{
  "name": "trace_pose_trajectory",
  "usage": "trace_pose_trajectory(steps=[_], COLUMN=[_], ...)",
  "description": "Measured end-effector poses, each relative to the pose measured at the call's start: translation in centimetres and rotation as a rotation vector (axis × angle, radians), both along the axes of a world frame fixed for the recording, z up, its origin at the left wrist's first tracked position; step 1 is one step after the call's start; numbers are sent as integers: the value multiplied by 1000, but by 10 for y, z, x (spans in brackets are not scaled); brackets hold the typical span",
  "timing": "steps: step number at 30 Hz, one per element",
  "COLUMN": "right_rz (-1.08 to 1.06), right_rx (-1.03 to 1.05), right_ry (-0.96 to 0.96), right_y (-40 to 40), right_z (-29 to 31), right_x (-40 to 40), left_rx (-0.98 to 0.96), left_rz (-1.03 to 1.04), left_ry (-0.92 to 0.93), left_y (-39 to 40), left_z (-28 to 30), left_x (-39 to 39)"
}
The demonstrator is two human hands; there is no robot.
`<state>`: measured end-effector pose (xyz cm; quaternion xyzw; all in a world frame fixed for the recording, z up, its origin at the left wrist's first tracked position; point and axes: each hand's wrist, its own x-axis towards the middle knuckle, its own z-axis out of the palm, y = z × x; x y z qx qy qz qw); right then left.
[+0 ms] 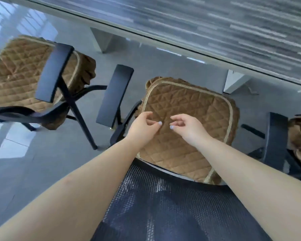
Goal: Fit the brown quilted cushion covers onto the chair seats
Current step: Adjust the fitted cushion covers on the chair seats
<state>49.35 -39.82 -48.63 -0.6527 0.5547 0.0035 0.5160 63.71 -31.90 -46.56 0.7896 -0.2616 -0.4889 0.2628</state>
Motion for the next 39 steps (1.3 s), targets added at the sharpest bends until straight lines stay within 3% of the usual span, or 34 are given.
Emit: trace_pose_trajectory(steps=[10, 19, 29, 39], right_rz=[233, 344, 297, 213], right_rx=[-95, -122, -107, -99], right_ry=[-213, -300, -250, -196], right_y=[78, 210, 288, 250], right_z=[141, 212, 213, 171], right_x=[168, 333, 456, 559], left_rx=[-167, -298, -358, -317], left_rz=[377, 597, 658, 543], left_ry=[-71, -58, -110, -142], left_y=[125, 278, 368, 319], left_z=[134, 193, 221, 210], left_x=[144, 299, 427, 556])
